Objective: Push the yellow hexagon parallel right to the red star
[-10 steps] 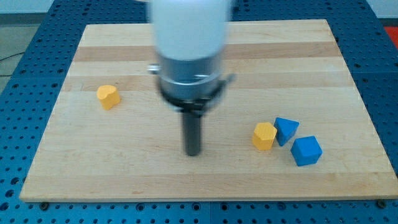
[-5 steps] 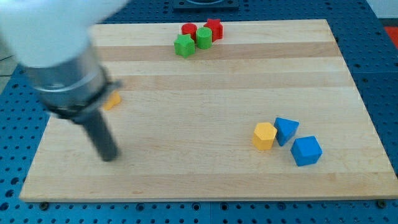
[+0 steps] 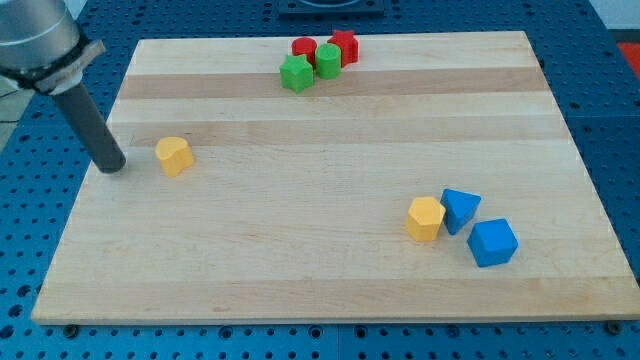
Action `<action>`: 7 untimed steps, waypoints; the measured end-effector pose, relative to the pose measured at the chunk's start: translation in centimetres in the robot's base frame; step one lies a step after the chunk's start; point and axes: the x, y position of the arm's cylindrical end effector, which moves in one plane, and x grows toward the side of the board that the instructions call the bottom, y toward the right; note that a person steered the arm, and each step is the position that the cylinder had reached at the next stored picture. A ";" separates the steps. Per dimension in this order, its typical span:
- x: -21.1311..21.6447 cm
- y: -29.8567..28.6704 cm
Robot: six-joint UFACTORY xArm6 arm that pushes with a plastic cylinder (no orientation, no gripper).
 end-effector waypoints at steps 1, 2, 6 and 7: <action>0.7 9.3; 1.6 20.5; 4.3 35.3; 4.2 34.5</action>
